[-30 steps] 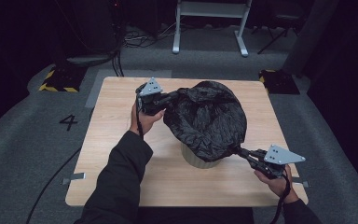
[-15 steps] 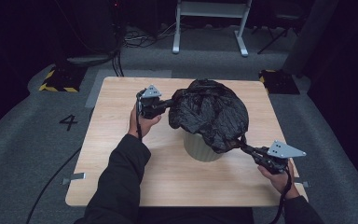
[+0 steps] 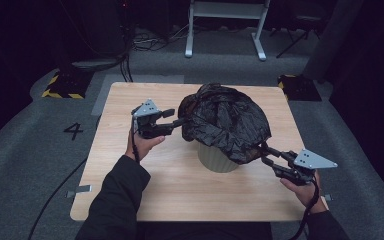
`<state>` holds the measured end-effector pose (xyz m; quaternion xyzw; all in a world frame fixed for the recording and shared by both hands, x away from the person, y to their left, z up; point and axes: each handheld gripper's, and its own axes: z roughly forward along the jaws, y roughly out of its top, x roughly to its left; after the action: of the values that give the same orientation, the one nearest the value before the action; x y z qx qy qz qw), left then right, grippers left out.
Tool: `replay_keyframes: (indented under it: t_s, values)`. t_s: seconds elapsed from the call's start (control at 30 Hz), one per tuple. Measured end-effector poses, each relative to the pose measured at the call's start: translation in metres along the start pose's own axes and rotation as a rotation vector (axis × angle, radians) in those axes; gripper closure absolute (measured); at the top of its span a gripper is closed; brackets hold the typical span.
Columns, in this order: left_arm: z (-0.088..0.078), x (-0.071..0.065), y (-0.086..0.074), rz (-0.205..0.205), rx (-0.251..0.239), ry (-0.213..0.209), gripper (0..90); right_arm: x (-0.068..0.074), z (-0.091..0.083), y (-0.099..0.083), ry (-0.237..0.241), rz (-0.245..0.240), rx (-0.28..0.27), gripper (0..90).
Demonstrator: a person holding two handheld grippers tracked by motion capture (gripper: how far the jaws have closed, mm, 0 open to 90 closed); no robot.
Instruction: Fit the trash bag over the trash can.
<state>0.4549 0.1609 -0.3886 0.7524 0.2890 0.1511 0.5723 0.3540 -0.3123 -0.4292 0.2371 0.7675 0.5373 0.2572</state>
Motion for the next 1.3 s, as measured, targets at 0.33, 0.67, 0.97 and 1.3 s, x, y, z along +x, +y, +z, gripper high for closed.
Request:
replay_keyframes:
  t_s: [0.33, 0.67, 0.97, 1.3]
  values:
    - [-0.017, 0.000, 0.032, -0.013, -0.110, 0.007, 19.2, 0.016, -0.012, 0.027, -0.036, -0.014, -0.104, 23.9]
    - [0.035, 0.006, 0.045, -0.046, -0.017, 0.027, 46.6, 0.042, -0.002, 0.048, 0.011, -0.088, -0.126, 33.1]
    - [0.064, 0.010, 0.025, 0.001, 0.078, -0.011, 81.1, 0.050, 0.014, 0.040, 0.063, -0.173, -0.031, 88.7]
    - [0.066, 0.010, 0.002, 0.035, 0.191, -0.004, 89.9, 0.034, 0.017, 0.021, 0.098, -0.141, 0.023, 90.0]
